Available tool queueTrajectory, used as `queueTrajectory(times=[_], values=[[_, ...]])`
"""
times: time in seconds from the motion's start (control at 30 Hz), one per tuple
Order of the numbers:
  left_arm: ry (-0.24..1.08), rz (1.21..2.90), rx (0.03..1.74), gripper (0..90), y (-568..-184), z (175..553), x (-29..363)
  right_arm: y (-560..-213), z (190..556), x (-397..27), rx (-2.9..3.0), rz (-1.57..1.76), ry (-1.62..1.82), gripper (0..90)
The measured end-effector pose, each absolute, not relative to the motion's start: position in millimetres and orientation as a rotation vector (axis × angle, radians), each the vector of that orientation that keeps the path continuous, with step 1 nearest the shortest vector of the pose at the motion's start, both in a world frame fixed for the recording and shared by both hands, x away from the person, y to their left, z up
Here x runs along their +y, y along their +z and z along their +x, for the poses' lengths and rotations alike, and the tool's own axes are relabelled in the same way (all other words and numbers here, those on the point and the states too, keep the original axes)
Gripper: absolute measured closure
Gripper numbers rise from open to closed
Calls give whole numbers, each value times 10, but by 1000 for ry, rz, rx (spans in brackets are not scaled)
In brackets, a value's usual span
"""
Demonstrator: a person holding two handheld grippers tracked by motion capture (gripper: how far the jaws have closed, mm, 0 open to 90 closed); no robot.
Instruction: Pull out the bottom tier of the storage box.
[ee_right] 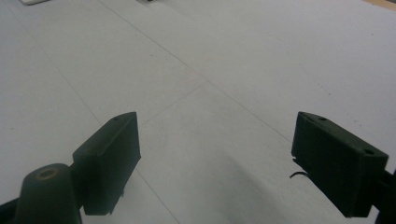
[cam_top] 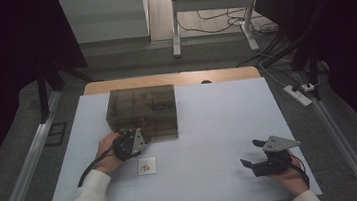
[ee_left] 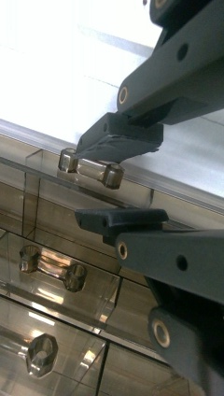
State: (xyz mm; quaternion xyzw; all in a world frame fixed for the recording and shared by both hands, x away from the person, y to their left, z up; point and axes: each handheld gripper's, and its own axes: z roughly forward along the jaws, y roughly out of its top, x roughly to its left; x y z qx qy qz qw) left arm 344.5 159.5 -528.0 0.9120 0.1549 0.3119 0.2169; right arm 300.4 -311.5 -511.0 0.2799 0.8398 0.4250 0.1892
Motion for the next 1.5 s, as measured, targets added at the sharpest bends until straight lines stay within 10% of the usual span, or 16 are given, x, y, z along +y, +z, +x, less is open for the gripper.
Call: queueTrajectory(times=[1.5], values=[[859,2545,396,667,-5271,3331,1583,-5143,3025,-3096,2395,777,1162,150]])
